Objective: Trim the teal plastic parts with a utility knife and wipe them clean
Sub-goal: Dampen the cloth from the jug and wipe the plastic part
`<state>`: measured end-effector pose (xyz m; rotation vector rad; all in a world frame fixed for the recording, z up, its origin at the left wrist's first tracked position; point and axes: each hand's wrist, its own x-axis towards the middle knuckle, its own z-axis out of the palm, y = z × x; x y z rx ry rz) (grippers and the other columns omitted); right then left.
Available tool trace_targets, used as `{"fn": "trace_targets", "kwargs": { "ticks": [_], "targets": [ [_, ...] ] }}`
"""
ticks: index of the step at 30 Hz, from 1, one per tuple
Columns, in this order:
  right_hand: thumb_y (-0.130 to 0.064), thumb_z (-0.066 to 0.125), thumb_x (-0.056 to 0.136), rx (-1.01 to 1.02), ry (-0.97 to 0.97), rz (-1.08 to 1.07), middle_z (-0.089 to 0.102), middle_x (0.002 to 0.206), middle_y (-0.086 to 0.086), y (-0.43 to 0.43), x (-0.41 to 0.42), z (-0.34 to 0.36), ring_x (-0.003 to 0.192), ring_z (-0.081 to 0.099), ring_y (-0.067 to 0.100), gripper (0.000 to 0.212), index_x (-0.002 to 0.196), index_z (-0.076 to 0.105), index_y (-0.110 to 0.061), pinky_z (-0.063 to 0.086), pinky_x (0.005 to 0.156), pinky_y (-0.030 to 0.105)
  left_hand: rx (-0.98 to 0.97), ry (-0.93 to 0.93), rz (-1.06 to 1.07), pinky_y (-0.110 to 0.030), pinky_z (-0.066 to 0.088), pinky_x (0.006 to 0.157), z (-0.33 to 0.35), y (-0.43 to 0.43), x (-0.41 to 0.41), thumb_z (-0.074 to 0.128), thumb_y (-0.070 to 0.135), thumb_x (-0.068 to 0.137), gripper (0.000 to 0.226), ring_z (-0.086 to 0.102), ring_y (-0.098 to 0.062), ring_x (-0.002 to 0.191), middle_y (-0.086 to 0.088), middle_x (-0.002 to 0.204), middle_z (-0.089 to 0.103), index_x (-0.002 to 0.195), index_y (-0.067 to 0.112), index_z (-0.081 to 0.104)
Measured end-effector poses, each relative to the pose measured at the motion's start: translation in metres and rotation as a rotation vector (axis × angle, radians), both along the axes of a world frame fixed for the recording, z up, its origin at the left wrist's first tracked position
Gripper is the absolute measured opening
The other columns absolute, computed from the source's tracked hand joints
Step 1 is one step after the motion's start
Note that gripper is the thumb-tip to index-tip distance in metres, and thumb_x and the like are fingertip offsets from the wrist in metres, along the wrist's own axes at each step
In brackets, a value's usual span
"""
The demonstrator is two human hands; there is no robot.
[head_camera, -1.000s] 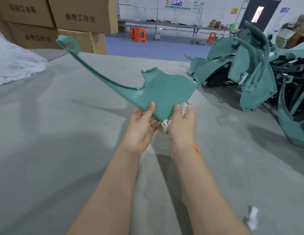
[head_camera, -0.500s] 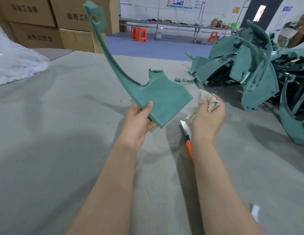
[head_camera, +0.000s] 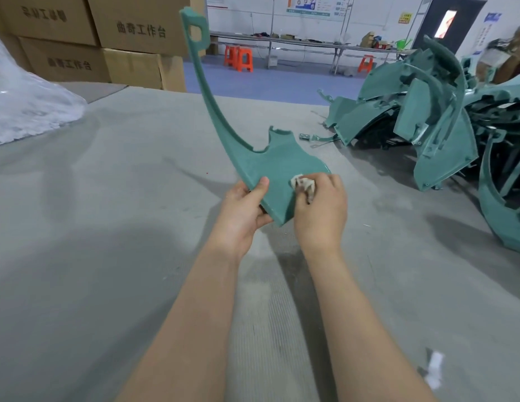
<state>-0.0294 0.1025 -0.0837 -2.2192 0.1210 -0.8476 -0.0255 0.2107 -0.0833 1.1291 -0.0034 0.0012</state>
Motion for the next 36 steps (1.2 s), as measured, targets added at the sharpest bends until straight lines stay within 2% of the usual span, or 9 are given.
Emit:
{"fn": "trace_targets", "kwargs": {
  "ticks": [4,7,13,17,22,26,28,31,36],
  "targets": [
    [-0.001,0.060,0.085,-0.141,-0.075,0.267,0.060,0.099,0.016,0.029,-0.013,-0.005,0.092,0.053,0.035,0.015,0.097,0.068,-0.004,0.041,0.080,0.039,-0.101,-0.014,0.032,-0.023,0.056,0.060,0.002,0.003,0.001,0.043,0.011,0.101,0.023,0.069,-0.012,0.076,-0.006,0.095,0.070,0.118,0.006,0.058],
    [-0.002,0.059,0.087,-0.101,-0.078,0.158,0.059,0.102,0.018,0.019,-0.004,-0.007,0.095,0.051,0.036,0.014,0.098,0.067,-0.003,0.039,0.081,0.041,-0.015,-0.001,0.031,-0.026,0.058,0.063,0.000,0.011,0.002,0.045,0.014,0.101,0.020,0.070,-0.014,0.078,-0.003,0.094,0.072,0.112,0.010,0.061],
    [-0.016,0.058,0.093,0.540,0.075,-0.119,0.064,0.103,0.007,-0.030,0.006,0.005,0.097,0.058,0.024,0.005,0.089,0.059,-0.019,0.047,0.091,0.039,0.180,0.016,0.097,-0.027,0.057,0.063,0.002,0.023,0.006,0.053,0.013,0.098,0.012,0.071,-0.009,0.079,0.005,0.091,0.073,0.099,0.018,0.063],
    [-0.013,0.060,0.091,0.863,0.052,-0.032,0.060,0.082,0.001,-0.042,0.003,0.020,0.079,0.057,0.021,0.017,0.079,0.054,-0.024,0.052,0.081,0.041,0.263,0.046,0.240,-0.038,0.054,0.089,0.005,0.028,0.008,0.052,0.017,0.099,0.025,0.068,-0.021,0.099,-0.007,0.110,0.069,0.119,0.005,0.058],
    [-0.018,0.056,0.096,1.209,0.211,0.183,0.064,0.063,-0.001,-0.038,-0.003,0.021,0.063,0.060,0.017,0.018,0.078,0.058,-0.012,0.051,0.062,0.028,0.205,0.092,0.117,-0.020,0.054,0.058,0.008,0.029,0.003,0.049,0.021,0.100,0.020,0.069,-0.009,0.073,0.000,0.094,0.071,0.111,0.010,0.062],
    [-0.027,0.052,0.099,1.450,0.170,0.275,0.071,0.065,0.000,-0.031,-0.002,0.031,0.061,0.069,0.014,0.026,0.083,0.062,-0.010,0.059,0.065,0.031,0.346,0.069,0.046,-0.029,0.056,0.078,0.007,0.028,-0.001,0.053,0.020,0.098,0.019,0.070,-0.019,0.087,-0.008,0.102,0.072,0.106,0.008,0.066],
    [-0.015,0.049,0.098,1.242,0.048,0.198,0.062,0.056,-0.006,-0.035,-0.003,0.033,0.052,0.060,0.008,0.025,0.075,0.060,-0.014,0.053,0.055,0.024,0.454,0.072,0.055,-0.034,0.054,0.085,0.008,0.031,-0.002,0.055,0.019,0.097,0.017,0.069,-0.024,0.088,-0.011,0.100,0.072,0.101,0.008,0.068],
    [-0.019,0.051,0.097,0.592,0.004,0.190,0.063,0.082,-0.014,-0.040,-0.005,0.024,0.078,0.059,0.003,0.016,0.092,0.065,-0.024,0.049,0.075,0.025,0.632,0.088,0.014,-0.030,0.055,0.075,0.007,0.037,-0.001,0.059,0.022,0.094,0.016,0.069,-0.017,0.071,-0.003,0.082,0.073,0.092,0.011,0.071],
    [-0.024,0.057,0.097,0.072,0.337,0.426,0.064,0.101,-0.008,-0.034,-0.004,0.012,0.094,0.060,0.011,0.023,0.119,0.063,-0.024,0.049,0.086,0.031,0.723,0.108,-0.051,-0.029,0.056,0.072,0.007,0.042,-0.002,0.063,0.025,0.091,0.013,0.071,-0.017,0.069,-0.002,0.078,0.075,0.086,0.017,0.072]
  ]
}}
